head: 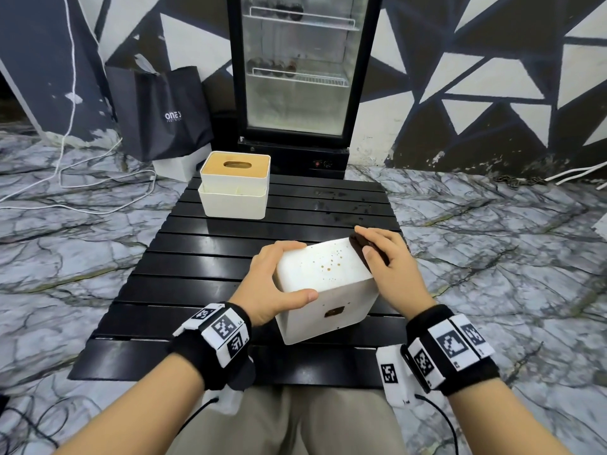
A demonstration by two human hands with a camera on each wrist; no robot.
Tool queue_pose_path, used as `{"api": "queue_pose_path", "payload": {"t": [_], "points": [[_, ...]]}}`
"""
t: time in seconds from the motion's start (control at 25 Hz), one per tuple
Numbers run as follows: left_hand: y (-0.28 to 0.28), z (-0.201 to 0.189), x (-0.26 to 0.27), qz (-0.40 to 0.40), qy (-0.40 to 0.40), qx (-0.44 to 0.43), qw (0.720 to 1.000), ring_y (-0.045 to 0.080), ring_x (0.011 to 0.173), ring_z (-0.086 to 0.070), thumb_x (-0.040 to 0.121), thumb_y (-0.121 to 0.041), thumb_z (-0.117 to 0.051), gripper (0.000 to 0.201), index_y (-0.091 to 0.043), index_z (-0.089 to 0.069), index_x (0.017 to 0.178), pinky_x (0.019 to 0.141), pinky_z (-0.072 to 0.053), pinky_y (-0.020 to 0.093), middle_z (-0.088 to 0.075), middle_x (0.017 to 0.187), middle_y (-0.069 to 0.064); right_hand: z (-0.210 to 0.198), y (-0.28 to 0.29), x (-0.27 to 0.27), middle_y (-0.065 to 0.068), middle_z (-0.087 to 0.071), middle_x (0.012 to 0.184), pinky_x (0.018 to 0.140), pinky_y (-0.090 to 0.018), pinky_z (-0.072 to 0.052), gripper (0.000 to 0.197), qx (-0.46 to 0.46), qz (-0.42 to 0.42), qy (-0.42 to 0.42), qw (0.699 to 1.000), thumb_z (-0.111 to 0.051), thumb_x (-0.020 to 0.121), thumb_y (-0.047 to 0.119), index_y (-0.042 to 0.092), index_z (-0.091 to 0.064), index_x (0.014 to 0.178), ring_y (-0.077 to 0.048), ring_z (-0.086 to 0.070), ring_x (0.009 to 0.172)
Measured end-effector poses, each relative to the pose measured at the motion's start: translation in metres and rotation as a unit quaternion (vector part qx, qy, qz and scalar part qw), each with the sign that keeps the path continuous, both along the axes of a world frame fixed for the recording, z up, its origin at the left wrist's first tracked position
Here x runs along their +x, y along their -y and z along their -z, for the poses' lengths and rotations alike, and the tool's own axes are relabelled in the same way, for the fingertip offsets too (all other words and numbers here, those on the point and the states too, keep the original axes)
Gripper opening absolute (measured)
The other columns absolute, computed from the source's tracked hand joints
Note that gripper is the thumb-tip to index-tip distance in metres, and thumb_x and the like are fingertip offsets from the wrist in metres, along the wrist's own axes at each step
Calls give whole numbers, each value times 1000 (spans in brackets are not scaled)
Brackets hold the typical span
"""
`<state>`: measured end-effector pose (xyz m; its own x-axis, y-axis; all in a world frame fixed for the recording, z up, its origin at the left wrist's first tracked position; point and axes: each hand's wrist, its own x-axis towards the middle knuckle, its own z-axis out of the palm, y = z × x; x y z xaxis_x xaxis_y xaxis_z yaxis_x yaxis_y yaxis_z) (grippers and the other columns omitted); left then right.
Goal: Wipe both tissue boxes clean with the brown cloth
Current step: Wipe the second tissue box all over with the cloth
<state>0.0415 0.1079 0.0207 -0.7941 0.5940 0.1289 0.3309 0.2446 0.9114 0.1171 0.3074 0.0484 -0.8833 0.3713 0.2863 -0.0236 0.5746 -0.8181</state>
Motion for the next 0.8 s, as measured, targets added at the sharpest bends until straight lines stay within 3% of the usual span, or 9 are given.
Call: {"api": "queue_pose_path", "payload": {"t": [0.2,0.4,0.56,0.64,0.72,0.8], "points": [[0,0,2,-9,-7,5,1000,12,121,-39,47,-54,-68,63,-61,-42,105,102,-34,28,-41,119,-21,14,5,21,5,-44,124,91,5,-24,37,0,7,-40,999,-45,93,10,30,-51,123,-2,-40,118],[2,0,0,6,3,3,1000,11,123,-38,47,-54,-70,64,-64,-43,104,105,-33,29,-41,122,-20,6,0,13,5,-46,124,91,3,-24,35,43,-1,-13,999,-44,93,10,23,-53,125,-8,-41,119],[0,-1,1,-2,-1,-2,1000,12,122,-38,47,-55,-69,62,-66,-42,101,104,-33,30,-41,120,-20,-2,11,-11,0,-47,133,102,-27,-29,36,212,30,40,976,-40,94,17,23,-50,128,-24,-37,124],[0,-1,1,-7,-6,-5,1000,12,122,-38,47,-55,-68,61,-64,-42,102,104,-34,30,-41,120,-20,0,22,-8,-2,-52,130,100,-36,-35,38,276,35,19,960,-36,92,21,21,-53,126,-28,-40,121],[0,-2,1,-6,-9,-6,1000,12,122,-38,47,-56,-68,61,-64,-41,102,104,-34,30,-42,122,-19,4,25,3,-3,-56,125,96,-36,-39,42,315,20,-17,949,-31,89,27,21,-55,123,-28,-46,115],[1,-3,1,-1,-7,-6,1000,12,122,-38,47,-56,-68,61,-66,-41,101,104,-34,29,-42,123,-17,5,19,11,-1,-55,127,98,-28,-33,44,314,-13,-12,949,-29,89,29,22,-54,125,-24,-44,116]]}}
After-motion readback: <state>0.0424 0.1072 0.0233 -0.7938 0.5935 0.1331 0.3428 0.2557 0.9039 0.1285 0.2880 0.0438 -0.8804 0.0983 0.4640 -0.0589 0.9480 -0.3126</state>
